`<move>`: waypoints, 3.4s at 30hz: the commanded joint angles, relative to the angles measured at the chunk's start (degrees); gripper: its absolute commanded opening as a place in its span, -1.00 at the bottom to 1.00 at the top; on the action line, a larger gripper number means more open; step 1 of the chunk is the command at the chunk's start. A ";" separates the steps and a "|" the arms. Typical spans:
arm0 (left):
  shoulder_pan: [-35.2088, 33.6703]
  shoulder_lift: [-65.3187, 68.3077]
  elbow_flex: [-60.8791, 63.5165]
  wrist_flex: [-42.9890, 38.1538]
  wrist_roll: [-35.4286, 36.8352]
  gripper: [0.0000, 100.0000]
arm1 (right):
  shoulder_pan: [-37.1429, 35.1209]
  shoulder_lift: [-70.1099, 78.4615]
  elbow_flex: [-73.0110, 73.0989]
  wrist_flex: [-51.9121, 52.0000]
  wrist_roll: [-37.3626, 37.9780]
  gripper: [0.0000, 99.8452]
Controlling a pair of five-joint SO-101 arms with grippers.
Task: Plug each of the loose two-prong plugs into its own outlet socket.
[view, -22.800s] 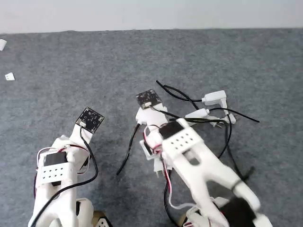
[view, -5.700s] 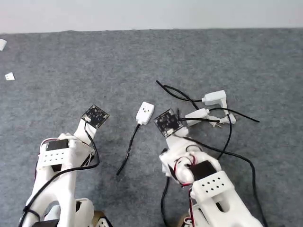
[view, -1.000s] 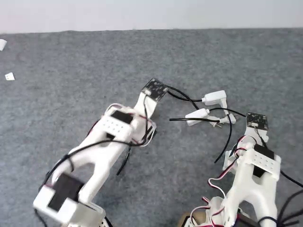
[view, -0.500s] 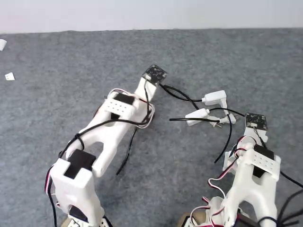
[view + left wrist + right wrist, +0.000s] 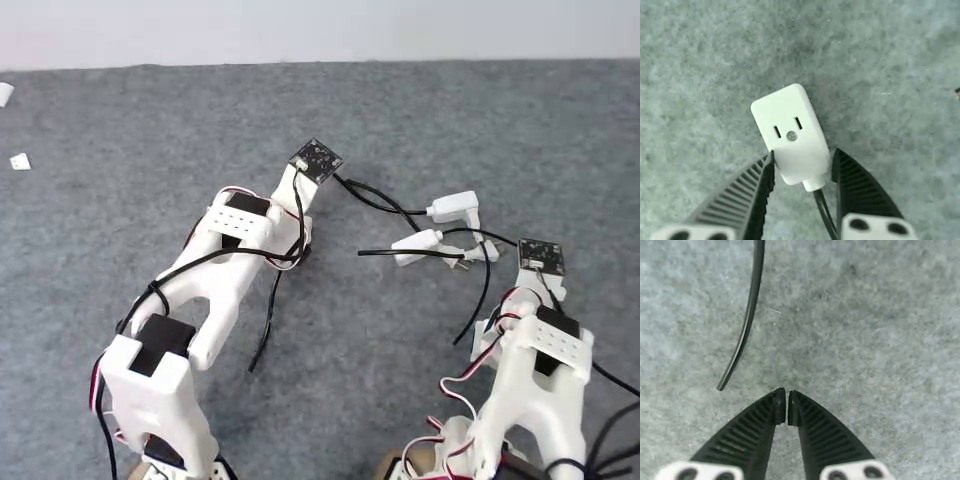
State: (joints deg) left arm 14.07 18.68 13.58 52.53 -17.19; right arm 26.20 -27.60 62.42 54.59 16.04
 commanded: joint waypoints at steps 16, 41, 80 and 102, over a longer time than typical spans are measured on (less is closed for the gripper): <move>5.27 -0.18 -2.59 2.64 -0.53 -0.64 | -0.40 -1.63 -0.26 -0.31 2.55 -0.97; 3.08 13.36 -27.21 20.48 11.96 -0.97 | -0.40 -1.71 -0.26 -0.04 2.46 -0.98; 0.62 -48.26 43.82 5.89 12.84 -0.61 | -0.40 -1.36 -0.26 -0.57 2.02 -0.97; -8.35 -65.23 59.56 9.23 3.16 -0.62 | -0.40 -1.36 -0.26 -0.57 2.02 -0.97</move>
State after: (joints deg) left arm 6.07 -51.30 75.12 64.22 -11.82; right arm 26.20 -27.60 62.42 54.59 18.15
